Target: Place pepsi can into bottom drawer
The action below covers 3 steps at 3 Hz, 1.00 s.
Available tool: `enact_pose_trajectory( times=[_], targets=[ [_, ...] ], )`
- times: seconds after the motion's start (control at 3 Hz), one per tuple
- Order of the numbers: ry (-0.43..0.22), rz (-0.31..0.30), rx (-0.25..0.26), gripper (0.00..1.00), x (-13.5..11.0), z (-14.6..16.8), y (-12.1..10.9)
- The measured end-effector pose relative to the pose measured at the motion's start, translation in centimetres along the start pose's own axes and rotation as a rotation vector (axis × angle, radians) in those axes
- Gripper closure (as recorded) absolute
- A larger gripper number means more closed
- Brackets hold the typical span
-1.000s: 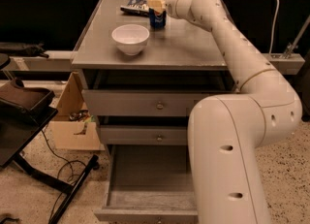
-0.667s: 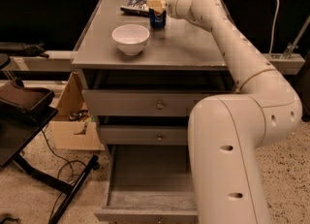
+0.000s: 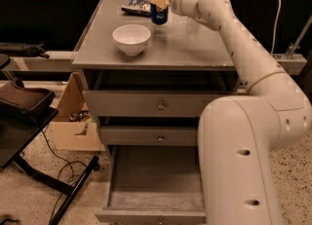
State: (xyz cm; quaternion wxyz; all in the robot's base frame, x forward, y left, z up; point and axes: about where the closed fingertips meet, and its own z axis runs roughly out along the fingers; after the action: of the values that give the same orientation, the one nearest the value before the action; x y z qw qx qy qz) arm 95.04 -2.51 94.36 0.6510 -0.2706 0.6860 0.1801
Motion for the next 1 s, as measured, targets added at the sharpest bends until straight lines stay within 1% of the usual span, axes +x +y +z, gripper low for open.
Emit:
enact_pose_trajectory(
  times=[0.33, 0.67, 1.0],
  targets=[
    [-0.067, -0.026, -0.041, 1.0, -3.4, -5.1, 0.3],
    [-0.12, -0.088, -0.059, 1.0, -6.6, -12.3, 1.2],
    [-0.146, -0.171, -0.127, 1.0, -7.5, -20.7, 6.2]
  ],
)
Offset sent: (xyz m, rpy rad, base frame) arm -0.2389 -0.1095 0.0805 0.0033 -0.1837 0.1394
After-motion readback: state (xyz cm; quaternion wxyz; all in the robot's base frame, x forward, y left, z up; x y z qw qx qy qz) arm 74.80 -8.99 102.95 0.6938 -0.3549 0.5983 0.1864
